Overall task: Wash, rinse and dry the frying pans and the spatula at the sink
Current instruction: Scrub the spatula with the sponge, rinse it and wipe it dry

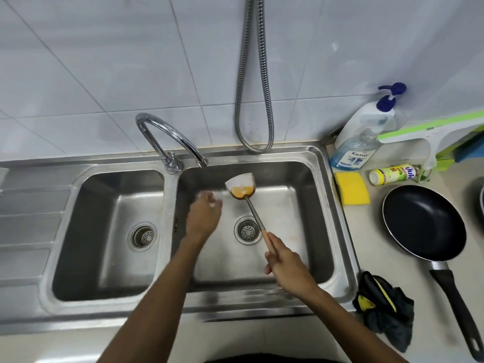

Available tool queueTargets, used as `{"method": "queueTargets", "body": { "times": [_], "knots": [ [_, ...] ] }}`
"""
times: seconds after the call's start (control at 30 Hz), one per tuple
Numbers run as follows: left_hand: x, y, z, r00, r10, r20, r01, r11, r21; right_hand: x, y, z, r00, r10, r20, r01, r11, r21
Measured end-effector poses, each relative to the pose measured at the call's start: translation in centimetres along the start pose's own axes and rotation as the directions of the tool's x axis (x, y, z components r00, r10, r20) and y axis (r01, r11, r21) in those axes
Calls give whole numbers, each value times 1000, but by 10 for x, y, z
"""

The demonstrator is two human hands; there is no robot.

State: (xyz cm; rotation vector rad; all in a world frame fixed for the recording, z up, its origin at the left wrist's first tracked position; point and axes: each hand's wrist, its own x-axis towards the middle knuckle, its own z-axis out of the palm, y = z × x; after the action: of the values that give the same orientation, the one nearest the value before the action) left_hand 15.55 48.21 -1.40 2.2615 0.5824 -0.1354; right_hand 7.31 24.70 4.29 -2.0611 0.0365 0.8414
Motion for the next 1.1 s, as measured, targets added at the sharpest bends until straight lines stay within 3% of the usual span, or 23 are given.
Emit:
{"method": "queueTargets", "body": {
  "times": [0.1, 0.2, 0.3, 0.53, 0.7, 0.8, 0.9, 1.0, 1.1],
  "knots": [
    [-49, 1, 46, 947, -192, 258, 262, 926, -273, 4, 1, 6, 1000, 10, -2, -10, 1000, 4],
    [-74, 13, 68, 842, -287, 456, 506, 712, -486, 5, 2, 11, 1000, 12, -4, -12, 1000, 12],
    [-81, 24, 76, 822, -302, 482, 559, 589, -584, 4, 3, 14, 1000, 4, 5, -4, 1000, -15],
    [-88, 36, 85, 878, -309, 367, 479, 601, -640, 3, 8, 20, 1000, 1, 21, -1, 1000, -17],
    [-91, 38, 90, 889, -324, 325, 458, 604, -652, 0, 20, -16, 999, -28, 24, 28, 1000, 1],
    [-93, 35, 90, 901, -344, 264, 430, 633, -644, 27, 46, -66, 973, -83, -214, 43, 981, -188],
    [-96, 32, 91, 922, -313, 228, 385, 683, -621, 72, 78, -129, 844, -211, -493, -77, 862, -501],
    [-103, 33, 93, 935, -272, 226, 354, 734, -580, 110, 96, -179, 784, -220, -580, -257, 735, -627],
    [-113, 36, 92, 938, -245, 245, 343, 753, -561, 133, 106, -201, 805, -205, -557, -330, 626, -707]
  ]
}}
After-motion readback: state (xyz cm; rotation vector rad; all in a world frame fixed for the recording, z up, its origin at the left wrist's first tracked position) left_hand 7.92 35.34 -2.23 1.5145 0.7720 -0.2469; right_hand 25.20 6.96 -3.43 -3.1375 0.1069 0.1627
